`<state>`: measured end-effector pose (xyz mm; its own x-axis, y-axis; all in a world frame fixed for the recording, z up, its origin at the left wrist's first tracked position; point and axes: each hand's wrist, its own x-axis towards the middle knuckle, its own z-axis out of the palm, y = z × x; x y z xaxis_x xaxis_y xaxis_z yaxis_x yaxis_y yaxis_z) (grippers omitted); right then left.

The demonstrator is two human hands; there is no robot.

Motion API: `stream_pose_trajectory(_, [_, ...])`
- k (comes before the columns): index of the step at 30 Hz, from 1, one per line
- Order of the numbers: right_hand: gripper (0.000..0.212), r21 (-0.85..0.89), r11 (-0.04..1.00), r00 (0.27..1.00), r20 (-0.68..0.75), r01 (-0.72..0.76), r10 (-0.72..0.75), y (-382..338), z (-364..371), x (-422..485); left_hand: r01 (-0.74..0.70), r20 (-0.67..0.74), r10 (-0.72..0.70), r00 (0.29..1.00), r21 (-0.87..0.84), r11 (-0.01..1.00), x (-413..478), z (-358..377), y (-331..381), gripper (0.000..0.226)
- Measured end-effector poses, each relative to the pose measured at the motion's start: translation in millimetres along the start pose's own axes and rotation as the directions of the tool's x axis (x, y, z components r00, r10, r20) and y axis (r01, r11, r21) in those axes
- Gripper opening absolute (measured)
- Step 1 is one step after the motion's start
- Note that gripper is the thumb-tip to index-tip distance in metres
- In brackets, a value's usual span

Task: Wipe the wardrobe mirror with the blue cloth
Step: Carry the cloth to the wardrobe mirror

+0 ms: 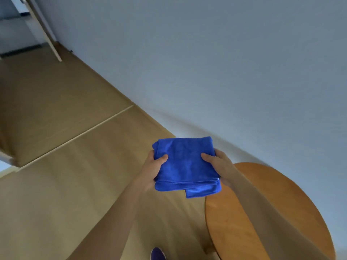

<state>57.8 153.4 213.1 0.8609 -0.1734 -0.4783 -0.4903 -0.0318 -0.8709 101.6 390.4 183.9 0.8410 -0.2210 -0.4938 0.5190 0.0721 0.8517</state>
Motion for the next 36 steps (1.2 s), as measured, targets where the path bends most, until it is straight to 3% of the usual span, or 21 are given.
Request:
stream_pose_trajectory(11, [0.038,-0.244,0.944,0.933,0.334,0.221,-0.131,-73.7,175.7,35.9,-0.204,-0.35,0.157,0.923,-0.1,0.974,-44.6,-156.2,41.3,0.032])
stream_pose_trajectory(15, [0.016,-0.252,0.932,0.911,0.384,0.26,-0.151,-95.1,231.7,54.2,-0.214,-0.457,0.139,0.878,-0.115,0.97,-49.3,-197.3,56.3,0.032])
stream_pose_trajectory(18, [0.016,-0.264,0.923,0.891,0.429,0.28,-0.148,-106.0,268.7,69.6,-0.205,-0.526,0.117,0.842,-0.111,0.972,-47.4,-224.9,68.5,0.035])
stream_pose_trajectory(27, [0.024,-0.248,0.928,0.81,0.58,0.278,-0.088,-170.8,359.9,166.9,-0.234,-0.643,0.067,0.763,-0.177,0.956,17.6,-295.9,120.9,0.022])
stream_pose_trajectory(36, [0.028,-0.285,0.902,0.76,0.647,0.325,-0.069,-255.1,432.4,282.3,-0.317,-0.708,0.088,0.701,-0.198,0.928,105.7,-352.1,201.0,0.026])
